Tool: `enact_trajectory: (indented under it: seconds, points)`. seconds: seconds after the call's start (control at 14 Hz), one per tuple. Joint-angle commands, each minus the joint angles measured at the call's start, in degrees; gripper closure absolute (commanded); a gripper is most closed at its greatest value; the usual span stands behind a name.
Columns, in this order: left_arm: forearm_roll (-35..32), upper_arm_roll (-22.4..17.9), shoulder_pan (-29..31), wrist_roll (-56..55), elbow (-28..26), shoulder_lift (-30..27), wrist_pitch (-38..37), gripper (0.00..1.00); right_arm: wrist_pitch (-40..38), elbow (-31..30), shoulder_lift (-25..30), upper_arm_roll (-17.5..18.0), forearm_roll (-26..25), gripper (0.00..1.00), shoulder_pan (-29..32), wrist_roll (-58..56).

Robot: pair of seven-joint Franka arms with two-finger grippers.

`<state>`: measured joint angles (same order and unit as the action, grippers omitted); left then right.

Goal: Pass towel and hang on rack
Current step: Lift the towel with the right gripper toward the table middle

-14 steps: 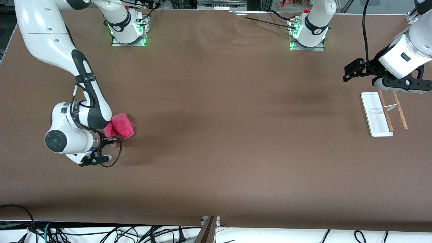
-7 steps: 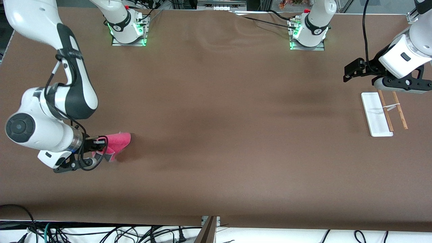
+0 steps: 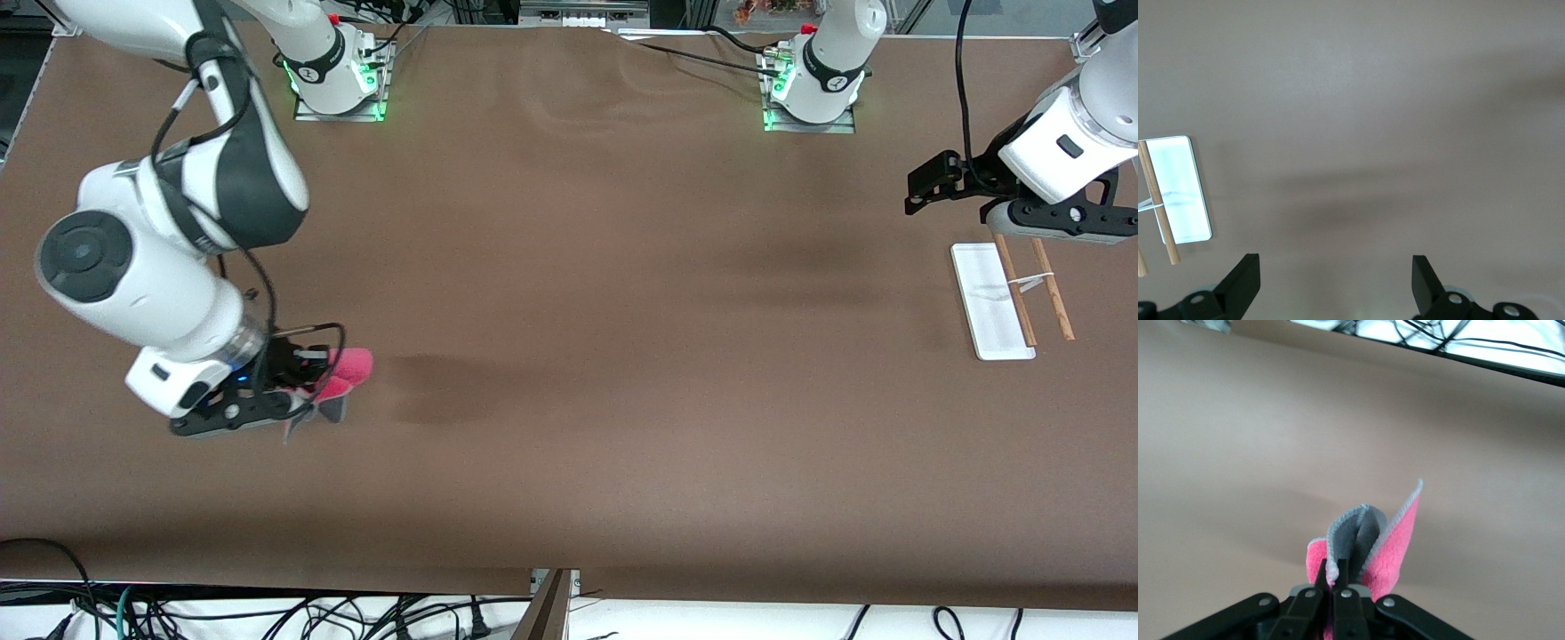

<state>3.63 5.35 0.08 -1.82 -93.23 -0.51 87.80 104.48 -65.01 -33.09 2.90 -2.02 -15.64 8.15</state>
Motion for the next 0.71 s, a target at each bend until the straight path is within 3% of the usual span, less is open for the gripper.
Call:
enact_trajectory:
  seconds: [0.0,0.64]
  points:
    - [1.47,-0.34,-0.17,0.15,-2.13,-1.87,1.06,0.0,-0.68,3.22,-0.39,-0.26,-0.09,1.0,-4.82,7.91]
    - [1.64,-0.34,-0.86,-0.02,-2.31,-1.86,2.11,0.0,6.69,4.11,-0.66,-0.35,-0.18,1.0,-21.0,27.78]
